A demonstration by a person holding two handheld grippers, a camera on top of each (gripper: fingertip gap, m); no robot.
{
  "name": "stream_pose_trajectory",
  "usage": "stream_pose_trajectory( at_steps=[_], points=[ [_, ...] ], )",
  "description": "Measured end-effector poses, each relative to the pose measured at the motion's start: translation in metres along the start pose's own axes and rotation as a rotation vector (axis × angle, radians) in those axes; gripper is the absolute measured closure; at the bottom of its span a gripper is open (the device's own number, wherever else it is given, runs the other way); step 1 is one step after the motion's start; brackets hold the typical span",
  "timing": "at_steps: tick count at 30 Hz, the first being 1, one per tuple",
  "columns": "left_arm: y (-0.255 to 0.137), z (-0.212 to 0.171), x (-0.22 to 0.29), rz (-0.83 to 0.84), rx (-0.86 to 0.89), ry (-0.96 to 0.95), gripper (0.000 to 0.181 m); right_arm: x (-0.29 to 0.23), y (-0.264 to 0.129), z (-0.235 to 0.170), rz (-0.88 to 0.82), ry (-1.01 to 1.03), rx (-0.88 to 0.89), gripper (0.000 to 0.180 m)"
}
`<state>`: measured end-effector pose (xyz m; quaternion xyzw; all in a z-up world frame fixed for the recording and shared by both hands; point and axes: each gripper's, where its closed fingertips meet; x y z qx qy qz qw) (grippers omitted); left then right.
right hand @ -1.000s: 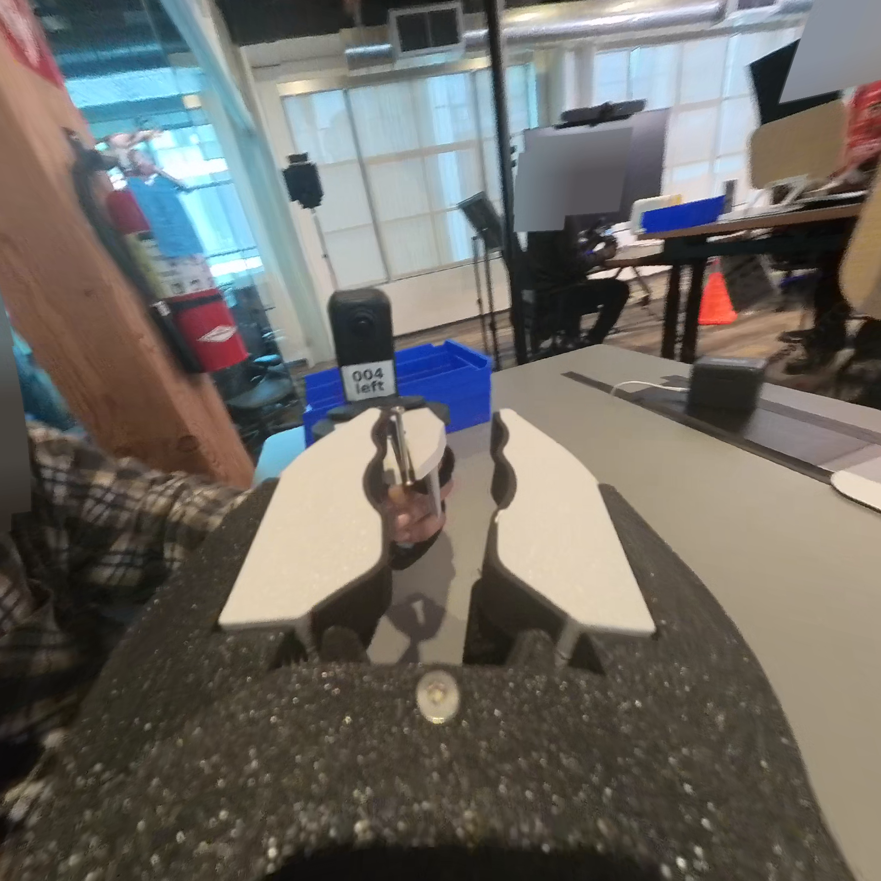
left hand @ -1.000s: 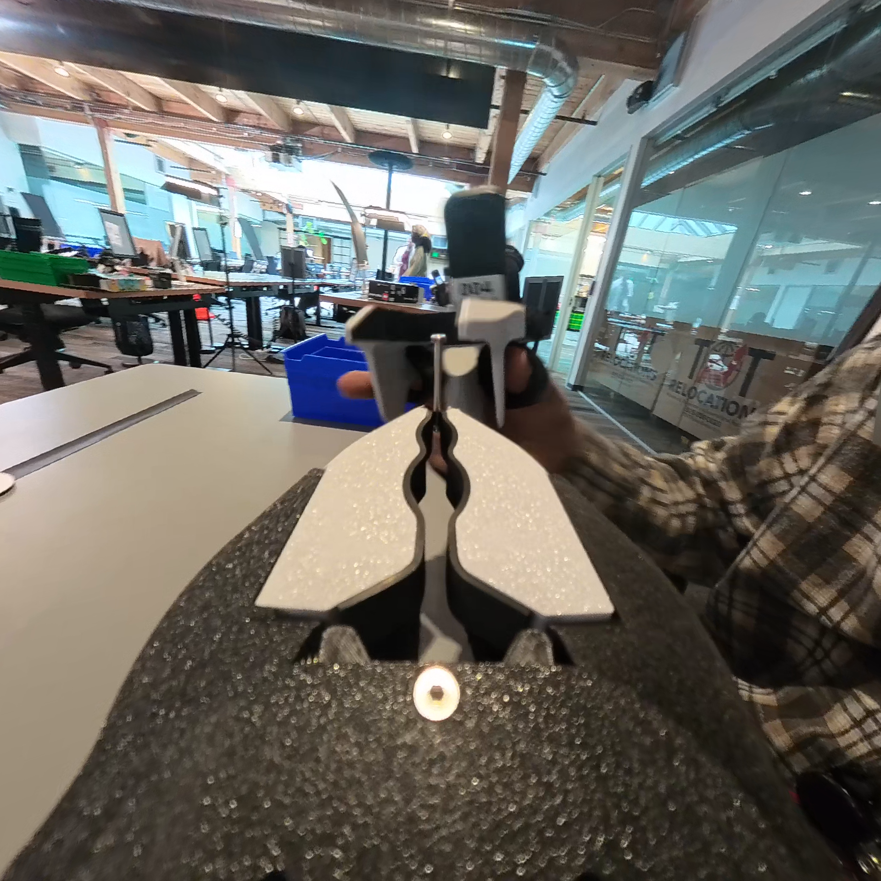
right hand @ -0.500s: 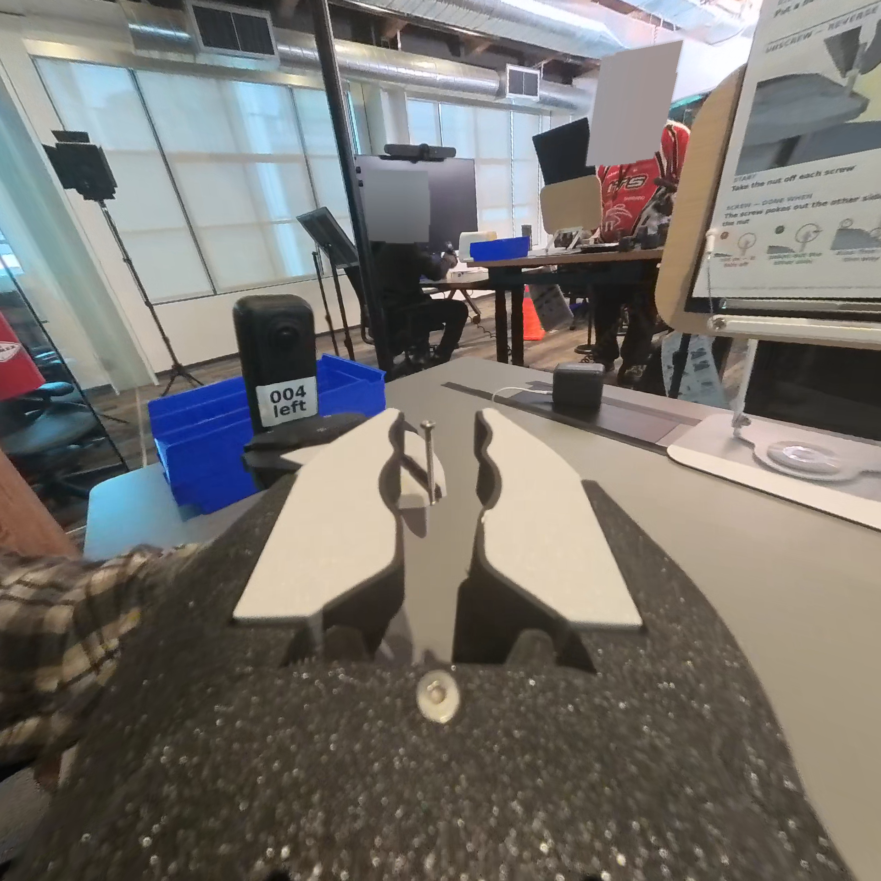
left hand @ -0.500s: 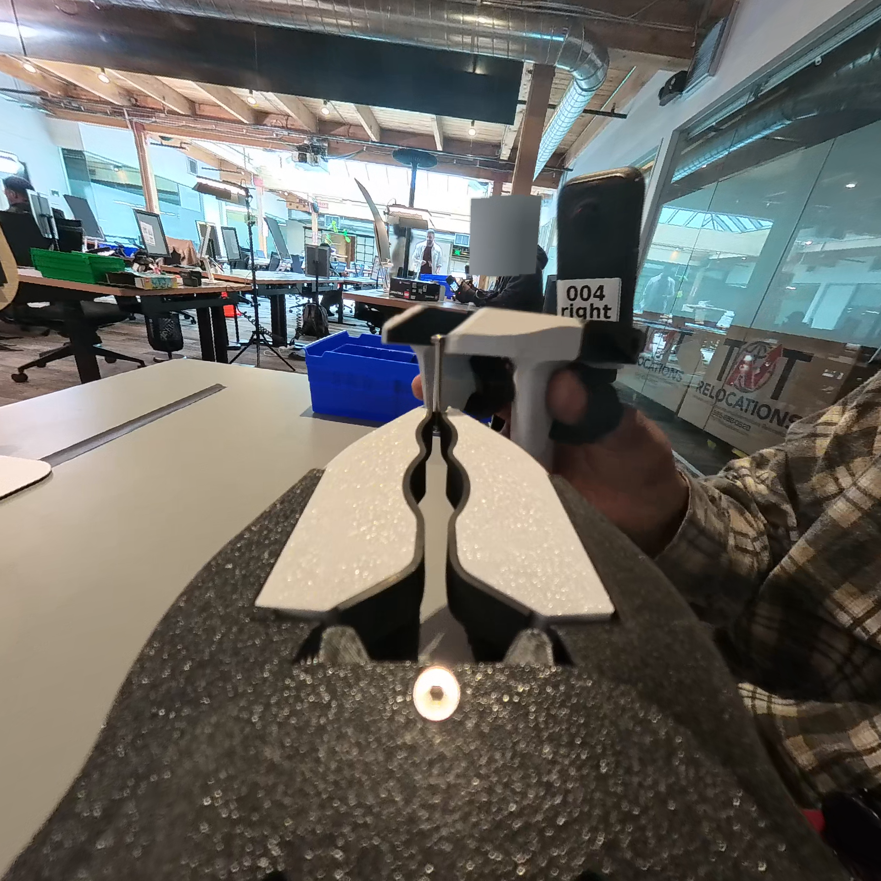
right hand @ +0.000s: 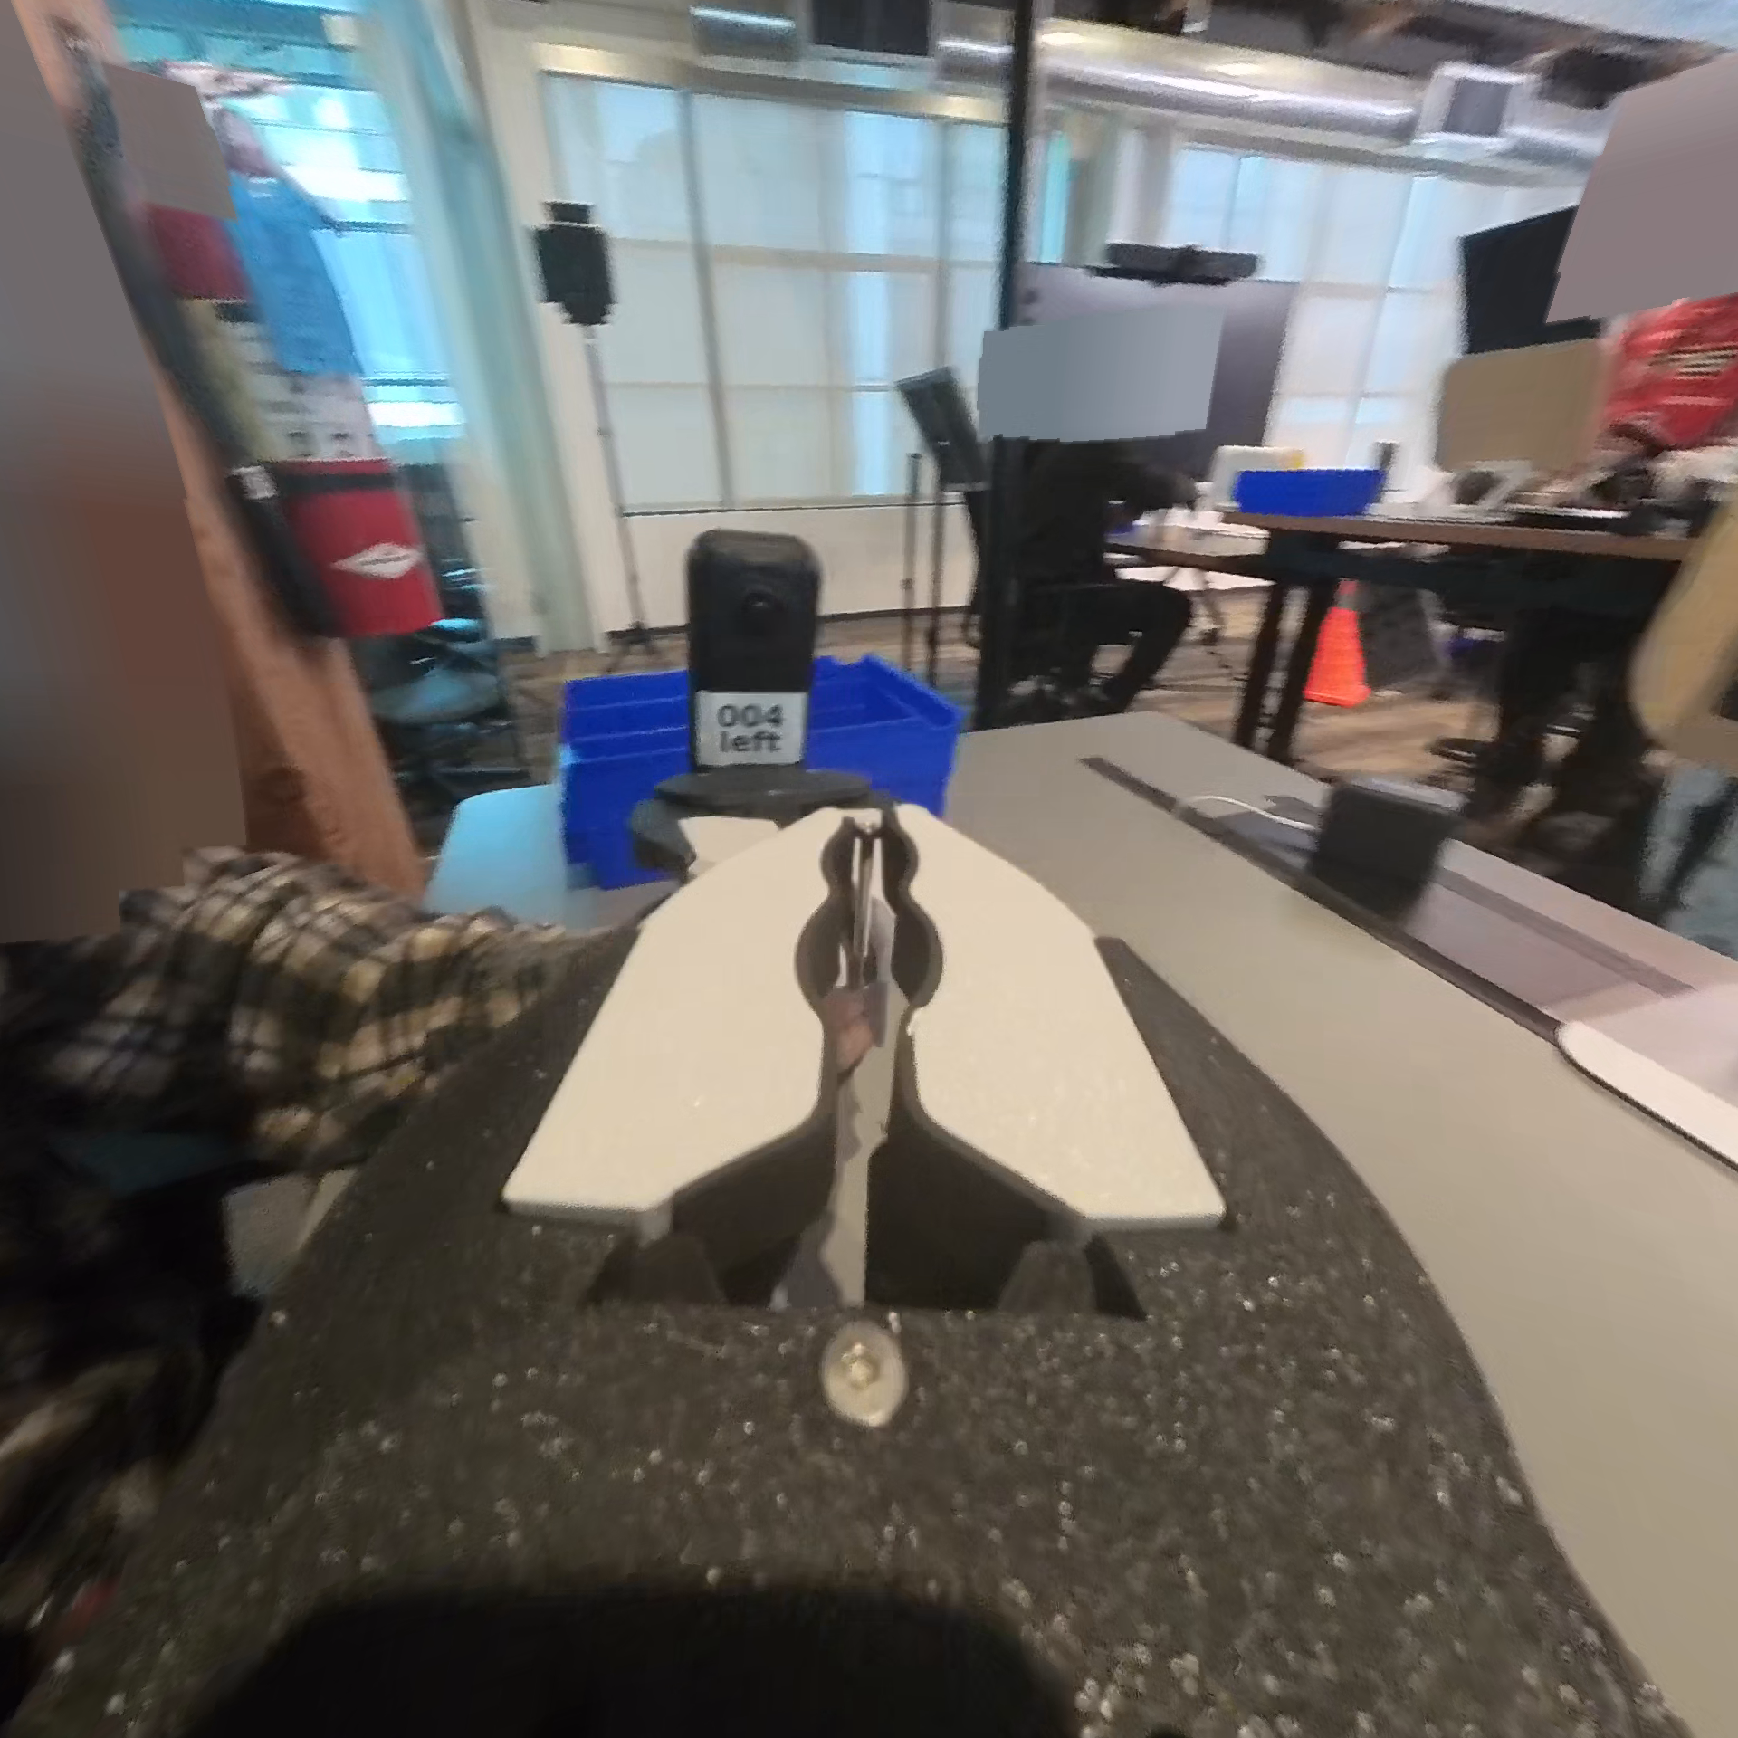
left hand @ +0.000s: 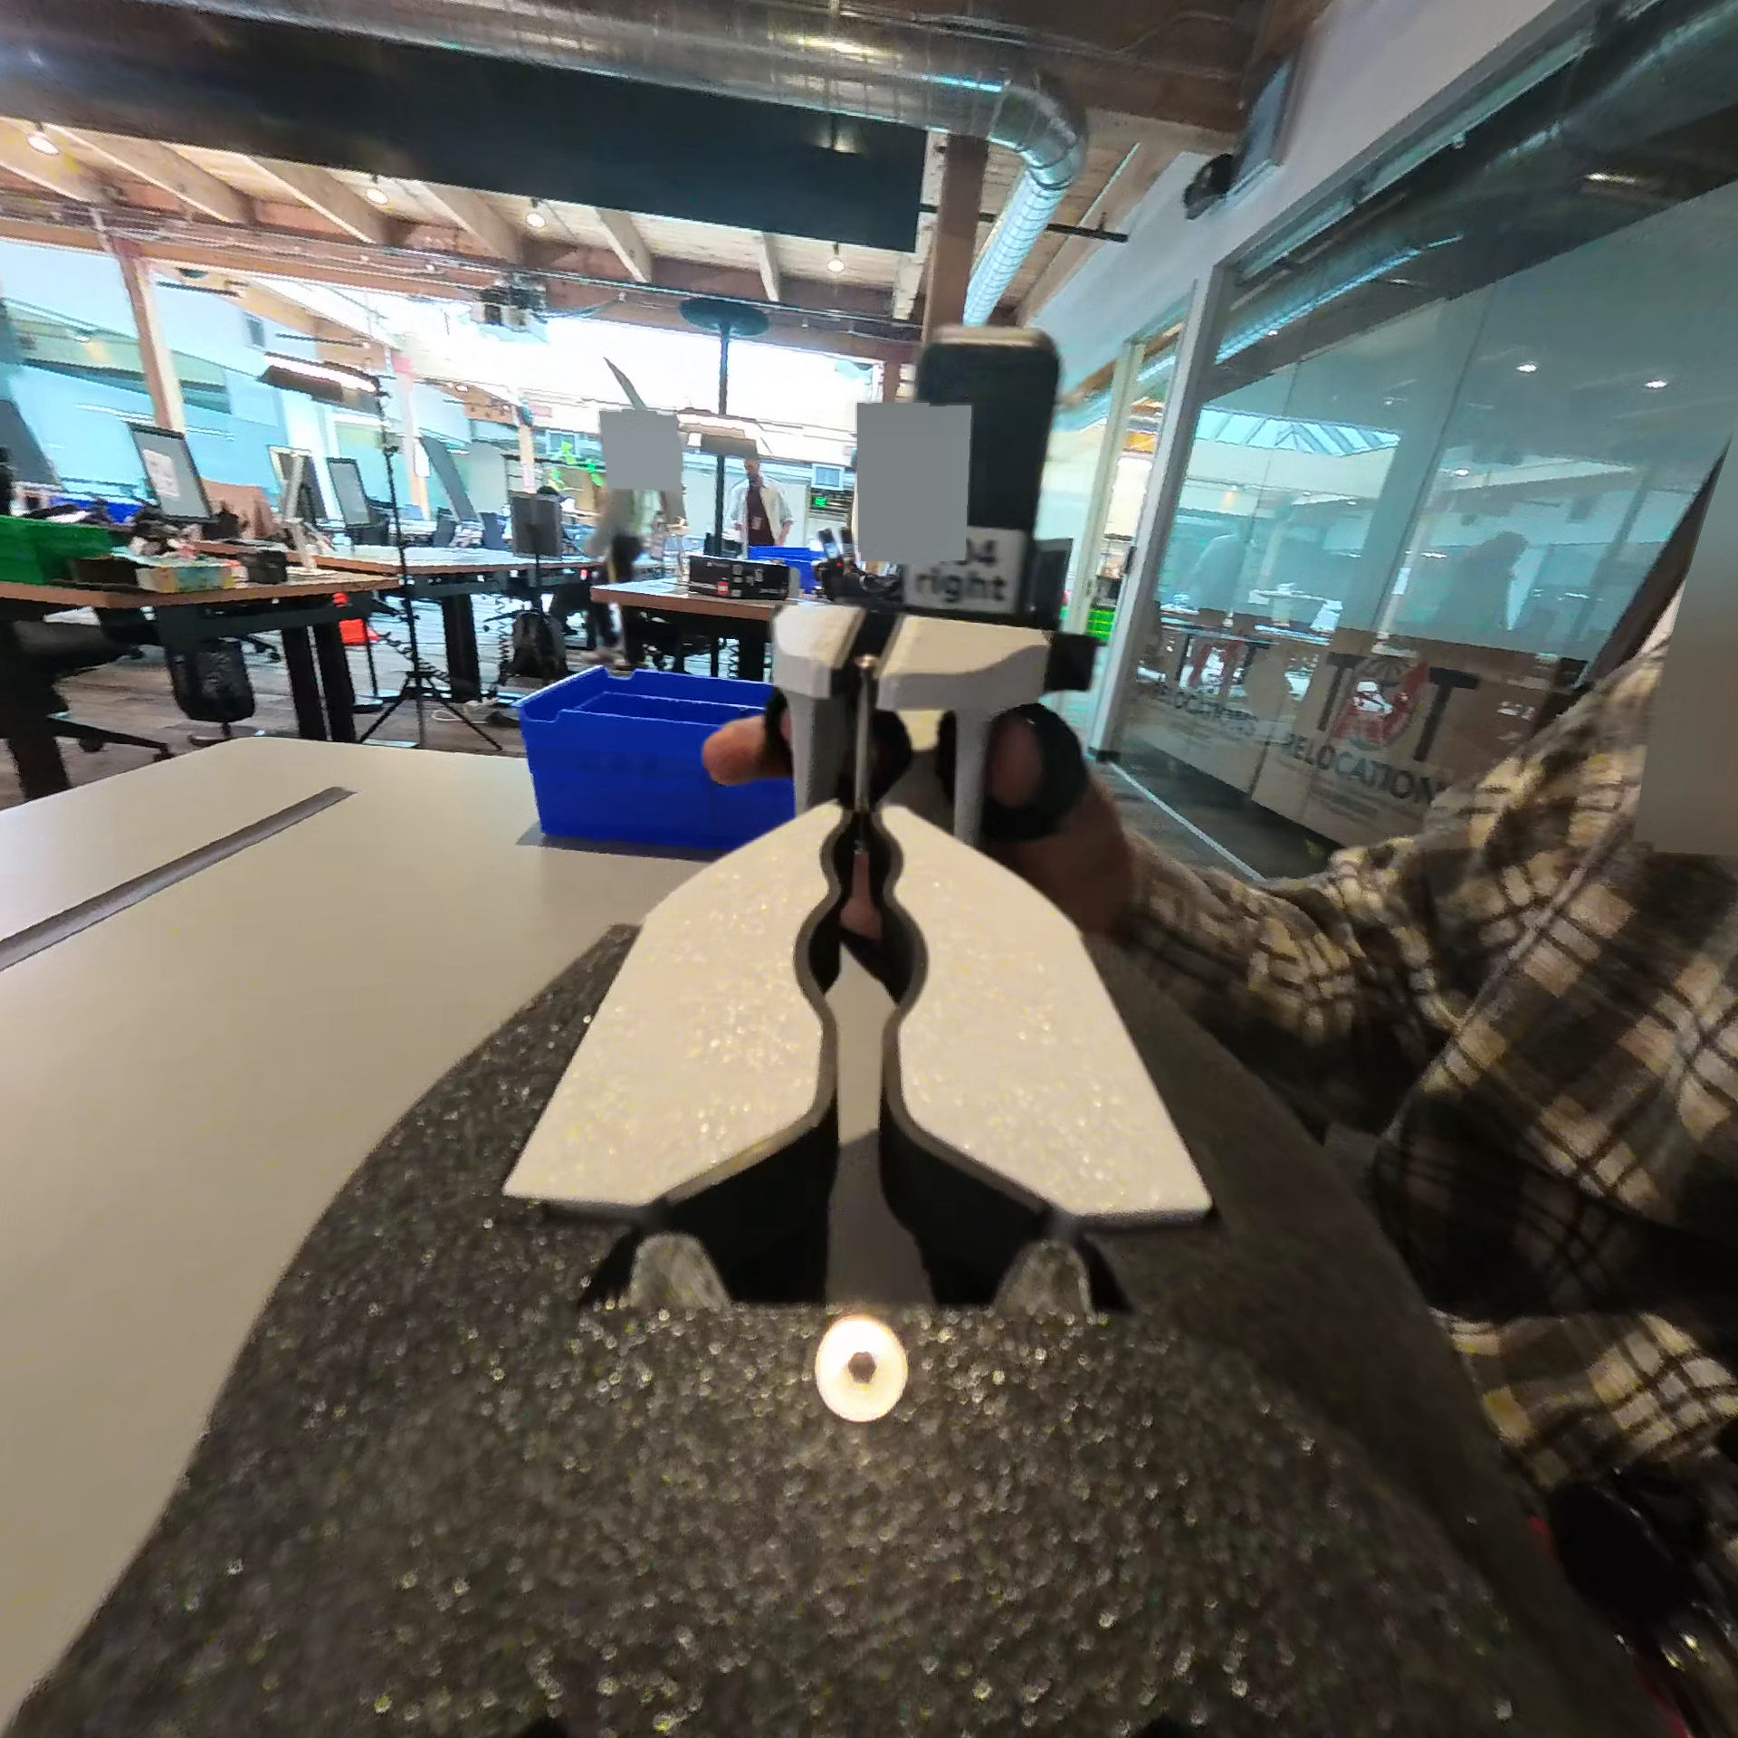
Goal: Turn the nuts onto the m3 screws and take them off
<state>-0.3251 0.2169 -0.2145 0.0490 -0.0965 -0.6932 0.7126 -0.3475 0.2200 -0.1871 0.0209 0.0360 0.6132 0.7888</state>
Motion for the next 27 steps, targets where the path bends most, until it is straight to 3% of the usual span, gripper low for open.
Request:
stream_pose_trajectory(
  at_steps=[8,11,23,27],
  points=[
    [0.012,-0.005,0.018,-0.134,-0.017,-0.014,0.180,-0.018,-0.021,0.000,0.549,0.101,-0.045,0.175],
    [0.013,-0.007,0.019,-0.137,-0.028,-0.010,0.179,-0.021,-0.024,-0.001,0.675,0.144,-0.042,0.175],
    [0.019,-0.010,0.027,-0.191,-0.049,-0.013,0.179,-0.027,-0.038,0.013,0.934,0.291,0.074,0.175],
    [0.016,-0.009,0.022,-0.161,-0.046,-0.013,0.179,-0.021,-0.036,0.026,0.866,0.312,0.109,0.175]
  ],
)
Point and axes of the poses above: each gripper's, where its closed fingertips meet, y out along the fingers, z out of its top, x = y × z across the jaws, and after that the axes turned 12 degrees about -z, right-handed
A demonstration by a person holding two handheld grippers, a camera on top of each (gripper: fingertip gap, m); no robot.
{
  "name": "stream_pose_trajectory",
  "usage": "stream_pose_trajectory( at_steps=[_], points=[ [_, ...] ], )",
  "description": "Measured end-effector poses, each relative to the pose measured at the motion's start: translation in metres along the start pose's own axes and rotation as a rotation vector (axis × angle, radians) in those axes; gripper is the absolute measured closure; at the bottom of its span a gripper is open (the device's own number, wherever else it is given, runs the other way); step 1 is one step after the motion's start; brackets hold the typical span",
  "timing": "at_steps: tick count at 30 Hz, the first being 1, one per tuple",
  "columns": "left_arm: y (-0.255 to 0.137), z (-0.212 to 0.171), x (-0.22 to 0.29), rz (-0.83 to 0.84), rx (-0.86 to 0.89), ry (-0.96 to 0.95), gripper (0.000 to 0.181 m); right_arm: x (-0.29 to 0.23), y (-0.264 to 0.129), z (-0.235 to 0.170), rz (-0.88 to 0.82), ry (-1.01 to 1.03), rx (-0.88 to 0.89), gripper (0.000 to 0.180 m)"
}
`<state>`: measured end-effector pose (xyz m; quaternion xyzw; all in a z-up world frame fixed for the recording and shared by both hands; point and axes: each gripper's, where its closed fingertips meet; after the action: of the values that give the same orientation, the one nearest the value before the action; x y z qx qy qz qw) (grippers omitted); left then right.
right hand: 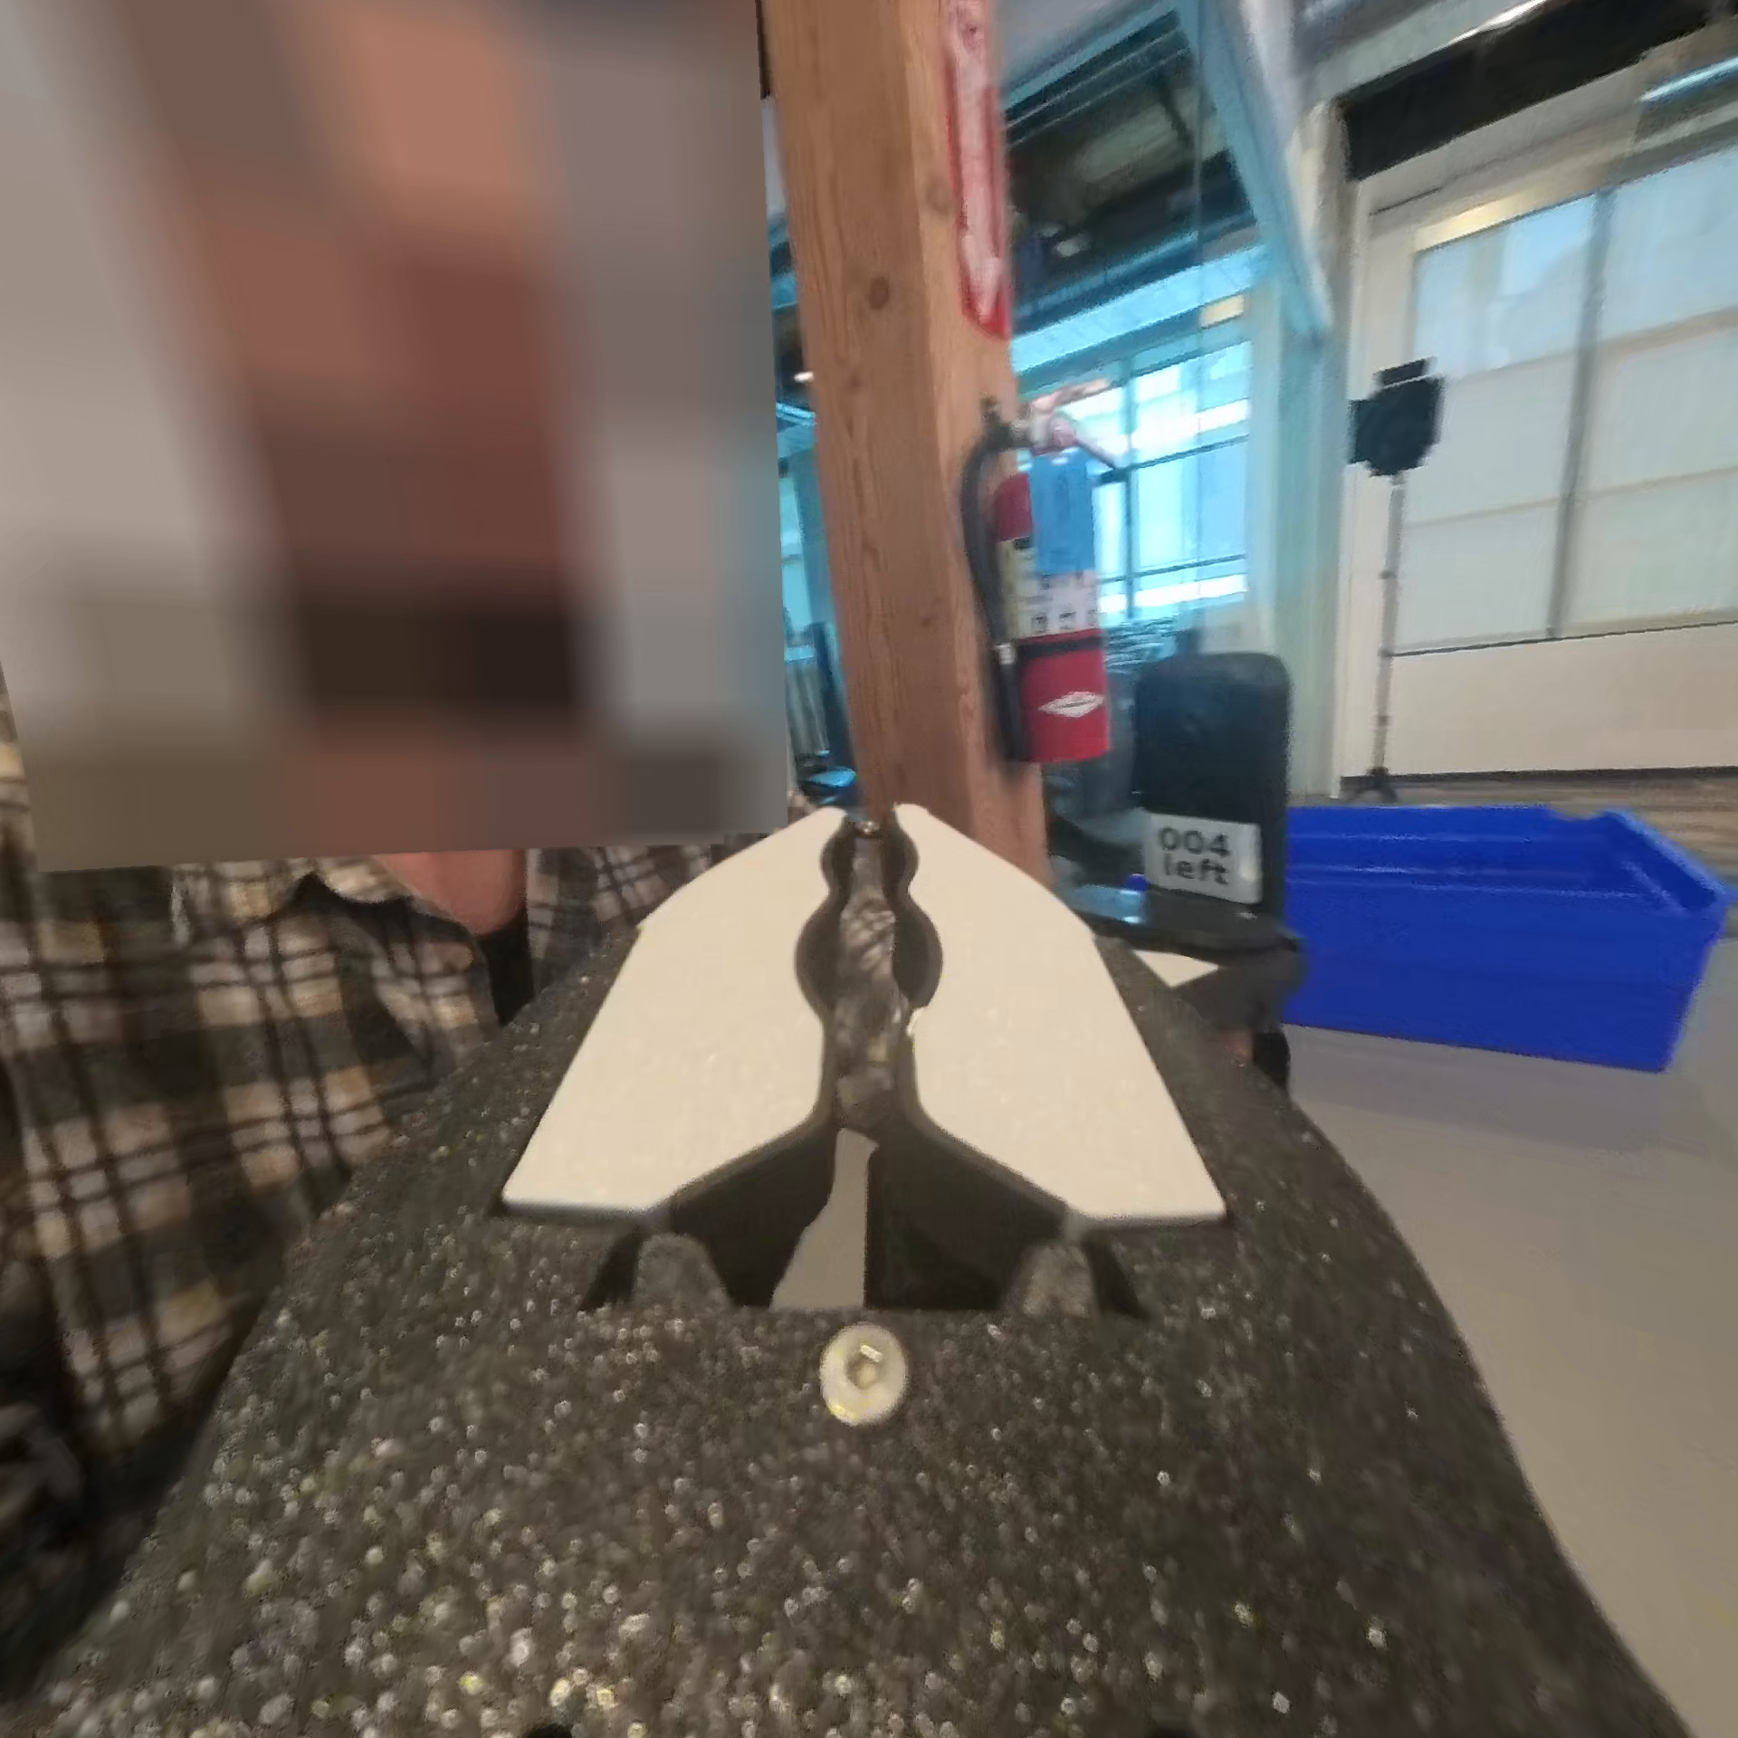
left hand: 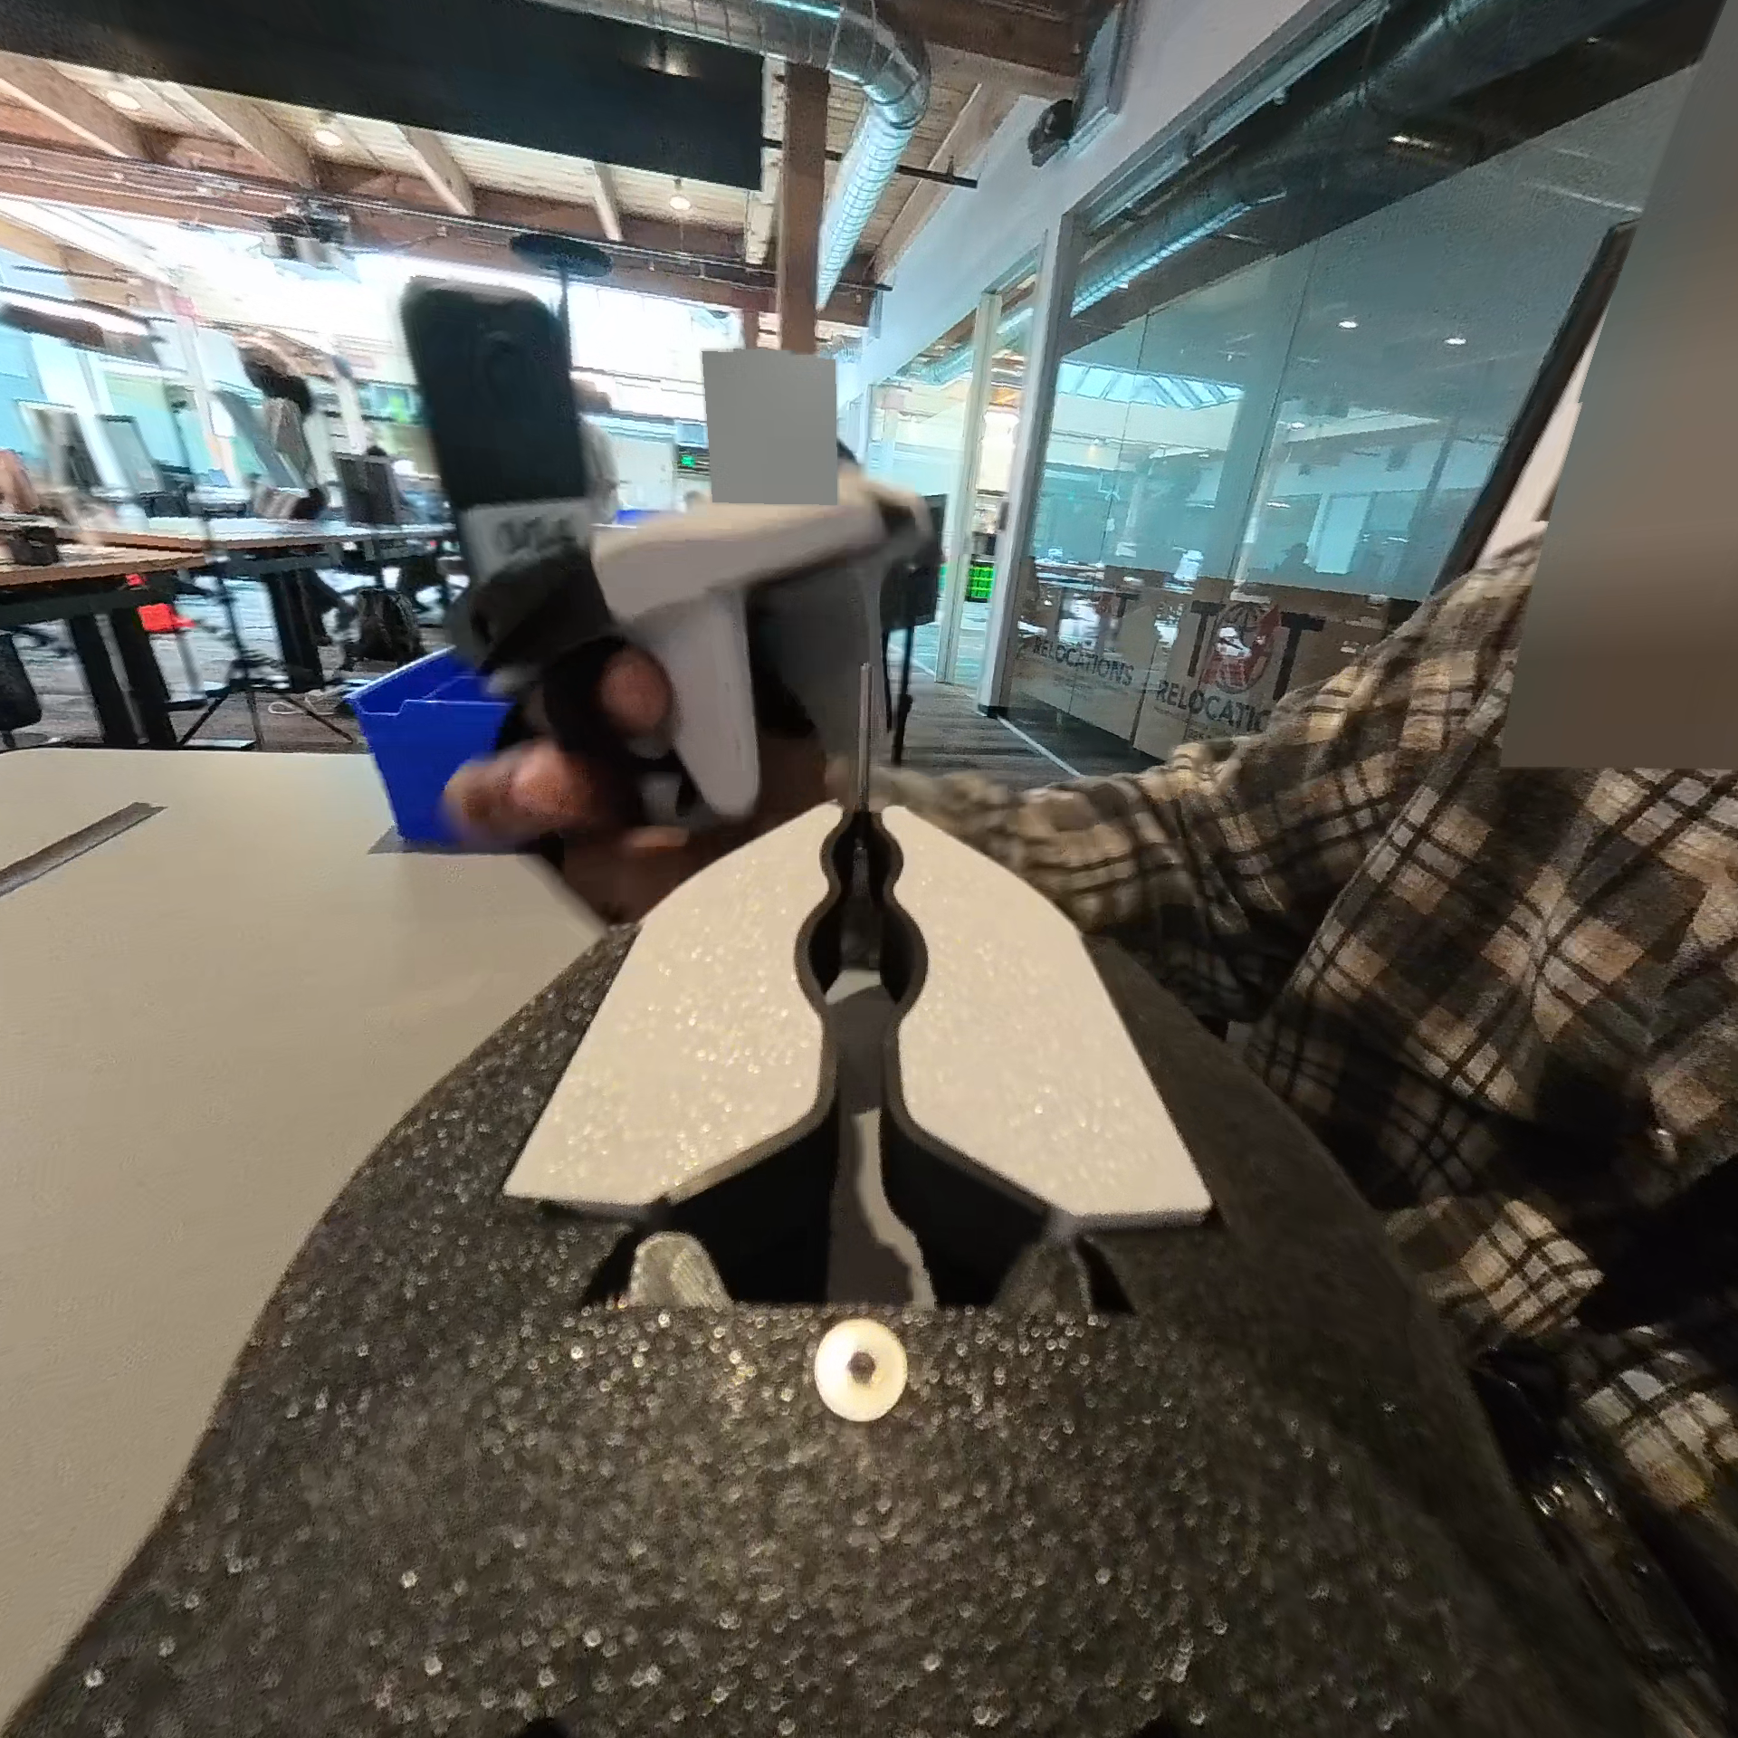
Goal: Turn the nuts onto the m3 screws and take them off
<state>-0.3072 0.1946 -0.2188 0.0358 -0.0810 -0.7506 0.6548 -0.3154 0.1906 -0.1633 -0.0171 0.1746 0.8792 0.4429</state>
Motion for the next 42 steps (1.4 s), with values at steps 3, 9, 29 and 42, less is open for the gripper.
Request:
stream_pose_trajectory(
  at_steps=[3,9,29,42],
  points=[
    [-0.004,0.000,-0.006,0.038,0.002,-0.008,0.179,0.003,-0.014,0.022,-0.193,-0.030,0.049,0.175],
    [-0.008,0.002,-0.011,0.081,0.021,-0.020,0.179,-0.009,-0.140,0.075,-0.892,-0.105,0.096,0.175],
    [-0.009,-0.007,-0.019,0.134,-0.016,-0.019,0.179,-0.120,-0.497,-0.022,-2.048,0.280,-0.436,0.174],
    [-0.011,-0.006,-0.021,0.142,-0.011,-0.026,0.179,-0.123,-0.504,-0.039,-2.095,0.382,-0.654,0.162]
  ],
)
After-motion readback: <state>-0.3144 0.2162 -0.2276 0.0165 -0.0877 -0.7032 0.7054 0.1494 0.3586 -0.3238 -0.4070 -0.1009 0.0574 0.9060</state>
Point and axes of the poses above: each gripper's, where its closed fingertips meet, y out along the fingers, z out of its top, x = y × z across the jaws, and after that the axes turned 12 degrees about -z, right-handed
